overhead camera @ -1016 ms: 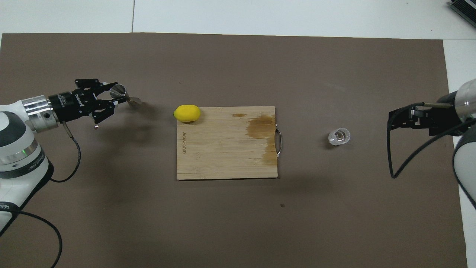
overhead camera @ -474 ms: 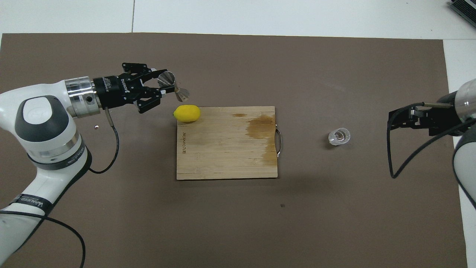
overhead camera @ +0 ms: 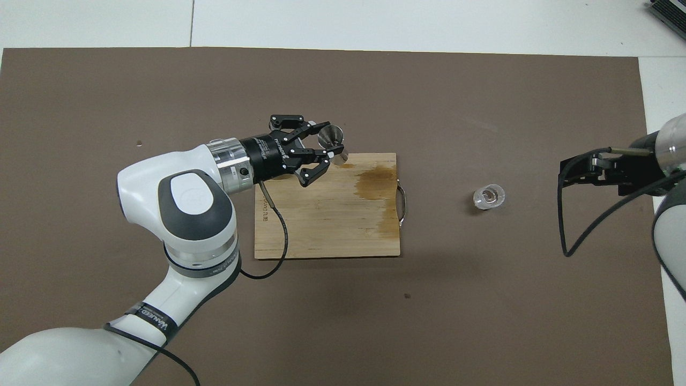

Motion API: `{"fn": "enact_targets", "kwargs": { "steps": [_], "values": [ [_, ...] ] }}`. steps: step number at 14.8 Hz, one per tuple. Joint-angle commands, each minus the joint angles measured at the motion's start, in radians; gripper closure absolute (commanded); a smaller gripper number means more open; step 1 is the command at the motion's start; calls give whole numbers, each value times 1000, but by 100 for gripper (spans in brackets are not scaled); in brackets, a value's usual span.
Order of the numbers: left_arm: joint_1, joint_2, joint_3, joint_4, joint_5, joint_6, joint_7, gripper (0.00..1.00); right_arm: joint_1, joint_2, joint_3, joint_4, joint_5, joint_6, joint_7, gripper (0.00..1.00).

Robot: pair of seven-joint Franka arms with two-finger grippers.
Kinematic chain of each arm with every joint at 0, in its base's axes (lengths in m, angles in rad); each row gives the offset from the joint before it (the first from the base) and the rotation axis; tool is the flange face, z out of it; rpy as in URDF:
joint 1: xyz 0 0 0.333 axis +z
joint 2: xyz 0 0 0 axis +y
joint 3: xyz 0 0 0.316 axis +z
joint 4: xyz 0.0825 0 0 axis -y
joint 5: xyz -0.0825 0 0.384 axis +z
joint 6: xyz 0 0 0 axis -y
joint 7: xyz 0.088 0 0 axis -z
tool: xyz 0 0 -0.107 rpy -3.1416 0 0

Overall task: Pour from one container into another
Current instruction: 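Lift the metal cup and carry it over the wooden board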

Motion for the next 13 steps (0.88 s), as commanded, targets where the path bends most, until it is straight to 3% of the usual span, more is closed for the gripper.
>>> {"fn": "enact_targets", "kwargs": {
  "steps": [1,3,13],
  "values": [
    [-94,19,16,-2,-46,135,-3,100,-5,-20,4,-24,-9,7,-27,0],
    [-148,34,16,-2,-57,209,-3,100,-5,-20,3,-24,-9,9,-27,0],
    [-243,108,19,53,-51,252,2,100,-5,-19,3,-24,-9,27,-6,1]
  ]
}}
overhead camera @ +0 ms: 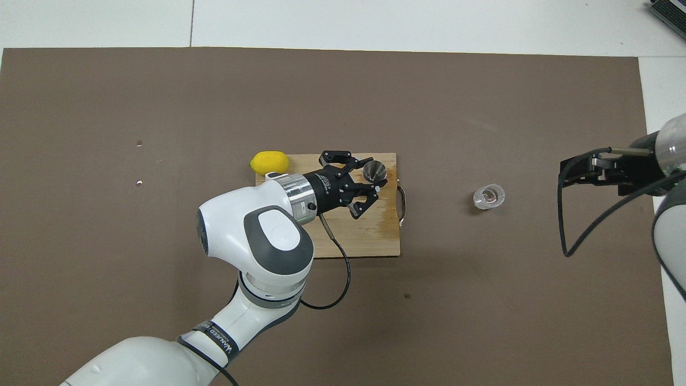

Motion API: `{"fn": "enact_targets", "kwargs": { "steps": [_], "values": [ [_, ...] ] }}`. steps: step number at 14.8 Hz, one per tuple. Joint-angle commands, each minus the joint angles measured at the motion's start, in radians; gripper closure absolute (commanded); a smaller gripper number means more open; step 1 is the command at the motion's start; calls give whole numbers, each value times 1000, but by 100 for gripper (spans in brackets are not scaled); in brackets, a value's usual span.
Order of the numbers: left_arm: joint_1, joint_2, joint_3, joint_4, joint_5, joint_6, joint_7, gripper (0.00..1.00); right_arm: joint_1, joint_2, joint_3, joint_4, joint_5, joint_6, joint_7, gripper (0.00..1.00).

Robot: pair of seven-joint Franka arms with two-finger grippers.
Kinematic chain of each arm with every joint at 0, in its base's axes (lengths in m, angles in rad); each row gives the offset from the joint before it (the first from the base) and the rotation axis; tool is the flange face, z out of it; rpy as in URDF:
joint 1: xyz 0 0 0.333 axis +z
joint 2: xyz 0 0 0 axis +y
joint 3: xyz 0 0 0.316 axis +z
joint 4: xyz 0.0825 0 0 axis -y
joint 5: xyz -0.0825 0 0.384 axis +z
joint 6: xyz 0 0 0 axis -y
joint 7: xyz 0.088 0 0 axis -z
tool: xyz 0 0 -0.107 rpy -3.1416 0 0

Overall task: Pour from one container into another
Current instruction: 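Set the metal cup on the board while the right gripper reaches out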

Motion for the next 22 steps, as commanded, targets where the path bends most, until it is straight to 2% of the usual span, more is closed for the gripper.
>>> {"fn": "enact_targets", "kwargs": {
  "steps": [1,11,13,14,15,16,18,20,22],
  "values": [
    [-49,46,17,44,-13,43,2,100,-5,-19,3,-24,-9,45,-3,1],
    [-48,56,19,44,-6,53,0,99,34,6,4,-150,0,235,319,1],
    [-46,56,19,36,-5,63,0,75,33,4,4,-200,8,306,415,0],
    [-46,56,19,36,-3,63,0,60,31,4,4,-219,8,324,443,0],
    [-48,56,19,36,22,64,0,40,31,6,4,-236,14,331,459,0],
    [-49,56,17,36,52,70,0,0,25,18,4,-240,26,329,479,0],
    [-51,56,17,35,64,87,0,0,13,52,4,-242,63,326,532,0],
    [-51,53,17,35,66,87,-1,0,-31,84,4,-242,153,331,641,0],
    [-51,40,16,31,114,89,-1,0,-51,119,3,-241,225,331,663,0]
  ]
}}
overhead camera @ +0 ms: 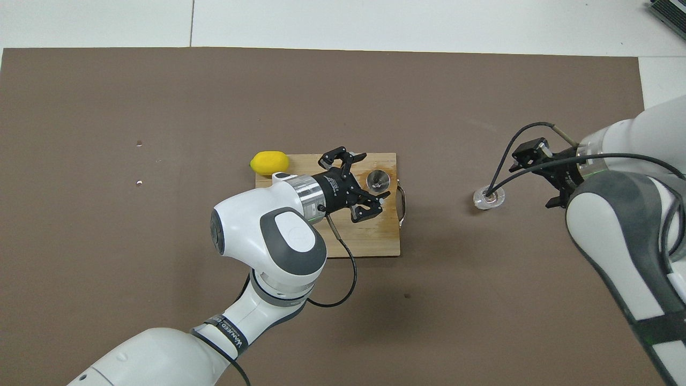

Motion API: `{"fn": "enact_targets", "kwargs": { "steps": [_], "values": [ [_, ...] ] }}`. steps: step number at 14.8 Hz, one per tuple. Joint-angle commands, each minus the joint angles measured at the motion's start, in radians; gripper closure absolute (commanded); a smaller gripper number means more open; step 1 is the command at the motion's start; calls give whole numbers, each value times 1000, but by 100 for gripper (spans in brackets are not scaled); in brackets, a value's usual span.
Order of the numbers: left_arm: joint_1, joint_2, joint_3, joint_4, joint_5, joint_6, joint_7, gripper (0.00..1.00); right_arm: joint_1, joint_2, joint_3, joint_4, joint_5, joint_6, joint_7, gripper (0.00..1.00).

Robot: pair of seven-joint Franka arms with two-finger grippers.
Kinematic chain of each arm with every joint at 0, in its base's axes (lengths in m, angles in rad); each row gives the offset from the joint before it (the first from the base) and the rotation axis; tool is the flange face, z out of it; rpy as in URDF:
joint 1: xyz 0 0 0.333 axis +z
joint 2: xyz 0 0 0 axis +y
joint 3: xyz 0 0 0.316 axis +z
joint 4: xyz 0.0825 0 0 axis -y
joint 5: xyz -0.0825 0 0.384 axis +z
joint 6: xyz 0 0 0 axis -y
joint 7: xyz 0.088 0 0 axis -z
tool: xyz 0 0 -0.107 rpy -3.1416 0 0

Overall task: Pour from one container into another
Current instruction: 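Set the metal cup on the board while the right gripper reaches out, then withdraw the left gripper while the right gripper approaches the glass cup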

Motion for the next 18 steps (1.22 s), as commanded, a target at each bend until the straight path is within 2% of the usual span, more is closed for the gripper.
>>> {"fn": "enact_targets", "kwargs": {
  "steps": [1,5,7,13,15,18],
  "values": [
    [-20,-23,9,5,61,25,-8,0,-50,51,6,-5,99,21,42,0],
    [-9,-144,11,-55,120,16,-14,0,-93,108,6,-6,191,28,74,0],
    [27,-168,14,-56,221,-1,-21,0,-103,128,6,-11,222,47,76,0],
    [228,-186,17,-49,708,-146,-22,0,-175,191,6,-12,332,50,86,0],
    [284,-191,17,-41,920,-197,-21,0,-190,211,6,-11,384,56,89,0],
    [359,-206,18,-30,1181,-341,-5,0,-221,256,6,-2,421,56,96,0]
  ]
}}
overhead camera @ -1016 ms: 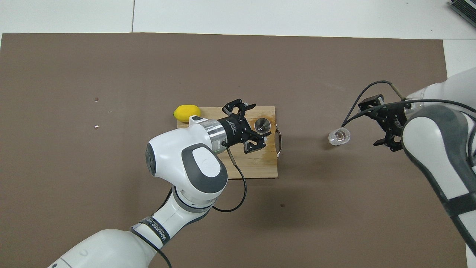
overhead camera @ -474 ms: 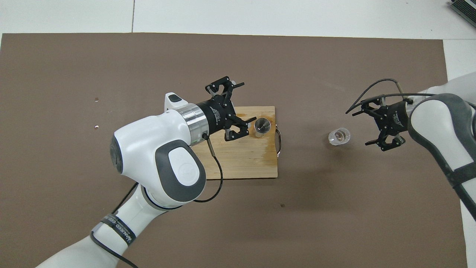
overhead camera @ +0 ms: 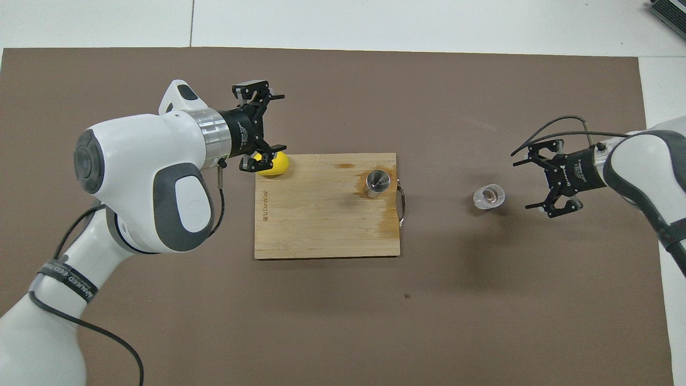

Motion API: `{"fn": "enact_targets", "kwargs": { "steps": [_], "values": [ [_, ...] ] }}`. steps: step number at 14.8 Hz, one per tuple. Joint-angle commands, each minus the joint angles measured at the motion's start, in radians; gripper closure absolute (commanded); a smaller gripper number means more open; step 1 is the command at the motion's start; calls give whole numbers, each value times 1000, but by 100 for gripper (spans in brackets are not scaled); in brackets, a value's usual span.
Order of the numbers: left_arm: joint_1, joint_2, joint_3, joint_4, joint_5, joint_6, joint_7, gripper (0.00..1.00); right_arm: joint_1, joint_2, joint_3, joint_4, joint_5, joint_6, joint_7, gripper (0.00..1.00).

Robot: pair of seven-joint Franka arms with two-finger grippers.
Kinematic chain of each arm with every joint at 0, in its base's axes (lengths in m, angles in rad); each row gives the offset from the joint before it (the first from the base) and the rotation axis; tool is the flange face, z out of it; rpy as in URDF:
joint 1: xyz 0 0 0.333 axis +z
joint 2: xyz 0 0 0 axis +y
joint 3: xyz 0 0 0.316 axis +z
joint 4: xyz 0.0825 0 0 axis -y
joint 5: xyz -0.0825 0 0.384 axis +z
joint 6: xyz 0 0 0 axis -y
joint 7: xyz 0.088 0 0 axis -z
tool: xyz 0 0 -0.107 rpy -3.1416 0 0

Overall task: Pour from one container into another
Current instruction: 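Withdraw the left gripper while the right gripper approaches the glass cup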

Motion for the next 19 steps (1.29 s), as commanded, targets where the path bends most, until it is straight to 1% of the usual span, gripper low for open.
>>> {"fn": "enact_targets", "kwargs": {
  "steps": [1,3,4,6,9,12,15,17,18,19],
  "values": [
    [57,-44,-4,-5,240,-145,11,0,-40,47,13,5,51,15,19,0],
    [75,-47,-4,13,371,-225,24,0,-71,83,13,7,113,5,13,0],
    [87,-53,-4,15,411,-254,55,0,-84,95,13,5,145,-1,11,0],
    [122,-69,-4,24,469,-343,142,0,-85,101,13,-4,159,-1,7,0],
    [184,-89,-1,39,483,-461,403,0,-74,100,13,-36,160,-1,4,0],
    [245,-118,-2,41,482,-536,673,0,-62,94,13,-58,162,6,-33,0],
    [297,-147,-2,67,483,-640,932,0,-49,89,13,-78,171,14,-70,0],
    [319,-167,-1,67,485,-683,1111,0,-34,89,13,-78,187,17,-70,0],
    [319,-178,-1,67,499,-708,1161,0,-31,89,13,-78,199,29,-70,0],
    [316,-187,-4,70,538,-731,1201,0,-17,89,13,-79,208,41,-71,0]
  ]
}}
